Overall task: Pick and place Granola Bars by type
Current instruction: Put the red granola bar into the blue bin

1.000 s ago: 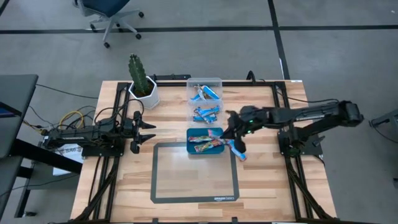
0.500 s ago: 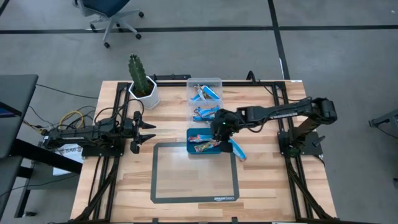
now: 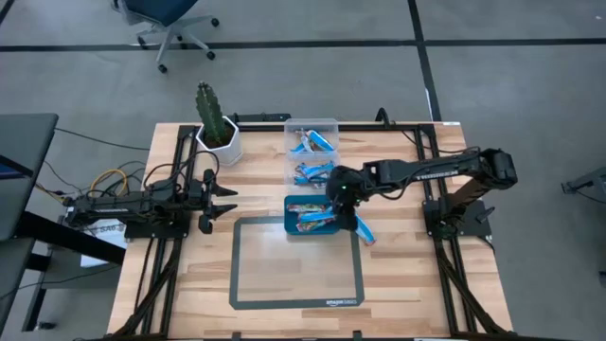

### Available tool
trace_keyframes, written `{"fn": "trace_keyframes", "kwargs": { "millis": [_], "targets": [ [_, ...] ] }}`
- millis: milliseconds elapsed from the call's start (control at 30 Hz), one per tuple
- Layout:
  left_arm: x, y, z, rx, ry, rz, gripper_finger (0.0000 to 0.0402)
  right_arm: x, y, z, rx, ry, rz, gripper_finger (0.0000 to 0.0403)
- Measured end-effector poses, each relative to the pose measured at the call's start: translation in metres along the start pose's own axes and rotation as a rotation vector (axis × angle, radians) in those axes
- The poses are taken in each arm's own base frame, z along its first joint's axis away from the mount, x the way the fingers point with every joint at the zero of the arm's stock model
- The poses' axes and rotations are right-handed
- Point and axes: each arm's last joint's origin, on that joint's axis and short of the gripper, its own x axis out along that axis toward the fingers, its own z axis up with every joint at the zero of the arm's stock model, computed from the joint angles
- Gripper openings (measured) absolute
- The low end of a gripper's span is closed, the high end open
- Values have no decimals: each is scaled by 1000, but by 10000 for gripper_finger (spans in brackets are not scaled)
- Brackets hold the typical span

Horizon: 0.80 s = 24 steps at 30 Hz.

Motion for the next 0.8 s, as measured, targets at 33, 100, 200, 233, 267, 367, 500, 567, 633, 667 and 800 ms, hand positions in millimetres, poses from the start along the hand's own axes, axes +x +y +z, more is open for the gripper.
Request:
{"fn": "trace_keyframes", "kwargs": {
  "millis": [33, 100, 200, 233, 267, 367, 500, 567, 633, 667, 800],
  "targets": [
    [0, 0, 0, 0, 0, 0, 180, -4, -1, -3, 36, 18, -42, 136],
    [0, 0, 0, 0, 0, 0, 180, -11, -3, -10, 100, 64, -142, 139],
    [0, 0, 0, 0, 0, 0, 180, -21, -6, -18, 200, 107, -265, 143],
    [0, 0, 0, 0, 0, 0, 180, -24, -6, -21, 240, 121, -291, 144],
    [0, 0, 0, 0, 0, 0, 180, -26, -7, -23, 284, 133, -312, 145],
    [0, 0, 0, 0, 0, 0, 180, -29, -5, -31, 402, 186, -340, 151],
    [0, 0, 0, 0, 0, 0, 180, -26, 5, -38, 492, 254, -364, 168],
    [0, 0, 0, 0, 0, 0, 180, -22, 11, -40, 532, 268, -365, 180],
    [0, 0, 0, 0, -1, 0, 180, -19, 18, -41, 552, 278, -353, 195],
    [0, 0, 0, 0, 0, 0, 180, -16, 22, -41, 558, 282, -347, 203],
    [0, 0, 0, 0, 0, 0, 180, -1, 36, -44, 549, 328, -353, 230]
  ]
}}
